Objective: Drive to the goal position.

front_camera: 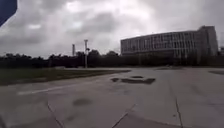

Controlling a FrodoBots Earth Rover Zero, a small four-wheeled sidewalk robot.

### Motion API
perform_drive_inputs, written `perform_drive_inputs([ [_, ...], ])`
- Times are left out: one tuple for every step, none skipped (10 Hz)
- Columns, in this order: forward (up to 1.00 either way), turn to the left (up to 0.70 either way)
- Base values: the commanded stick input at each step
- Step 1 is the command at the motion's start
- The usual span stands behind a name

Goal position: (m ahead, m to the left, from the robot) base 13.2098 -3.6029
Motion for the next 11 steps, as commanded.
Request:
perform_drive_inputs([
  [0.70, -0.35],
  [0.70, -0.35],
  [0.70, -0.35],
  [0.70, -0.35],
  [0.70, -0.35],
  [0.70, -0.35],
  [0.70, -0.25],
  [0.70, -0.10],
  [0.70, 0.00],
  [0.70, 0.00],
  [0.70, 0.00],
])
